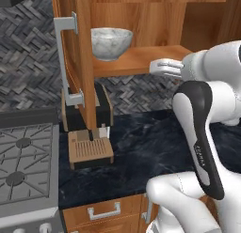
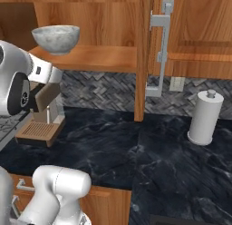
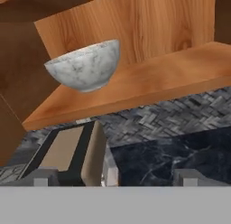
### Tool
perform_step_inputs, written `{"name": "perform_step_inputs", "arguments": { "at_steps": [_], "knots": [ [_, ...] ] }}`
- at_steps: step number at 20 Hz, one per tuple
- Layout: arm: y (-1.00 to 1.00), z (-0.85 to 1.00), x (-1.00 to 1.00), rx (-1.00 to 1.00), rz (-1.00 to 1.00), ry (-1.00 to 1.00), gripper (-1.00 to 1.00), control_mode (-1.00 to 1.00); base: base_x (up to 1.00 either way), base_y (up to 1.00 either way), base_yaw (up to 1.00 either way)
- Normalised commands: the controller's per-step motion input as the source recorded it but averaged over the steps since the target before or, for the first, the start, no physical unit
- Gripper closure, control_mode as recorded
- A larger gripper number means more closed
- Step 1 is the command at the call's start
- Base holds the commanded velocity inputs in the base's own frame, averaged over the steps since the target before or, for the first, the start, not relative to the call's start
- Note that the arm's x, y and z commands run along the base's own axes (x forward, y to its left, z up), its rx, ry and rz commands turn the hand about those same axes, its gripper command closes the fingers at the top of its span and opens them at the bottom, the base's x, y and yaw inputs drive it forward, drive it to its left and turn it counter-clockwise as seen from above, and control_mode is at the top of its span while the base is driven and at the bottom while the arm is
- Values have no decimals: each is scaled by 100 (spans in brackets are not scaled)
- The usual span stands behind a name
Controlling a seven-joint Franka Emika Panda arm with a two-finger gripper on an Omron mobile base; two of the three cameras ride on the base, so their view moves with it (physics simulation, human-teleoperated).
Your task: Take the smaller bowl and place it next to the appetizer plate on the dining counter , and place the larger bowl next to the plate with cooked food.
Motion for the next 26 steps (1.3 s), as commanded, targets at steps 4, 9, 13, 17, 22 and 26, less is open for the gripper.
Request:
{"name": "perform_step_inputs", "arguments": {
  "at_steps": [4, 9, 13, 17, 22, 26],
  "knots": [
    [0, 42, 49, 32, -4, -14, -100, -100, 0, 0, 0],
    [0, 51, 30, -2, 0, 33, -100, -100, 0, 0, 0],
    [0, 41, 3, -5, 0, 39, -100, -100, 0, 0, 0],
    [-13, -13, -8, 6, -1, 0, -100, -100, 0, 0, 0],
    [-6, -36, 73, 17, -20, 0, -100, -100, 0, 0, 0],
    [0, 4, 79, 27, -20, 0, -100, -100, 0, 0, 0]
  ]
}}
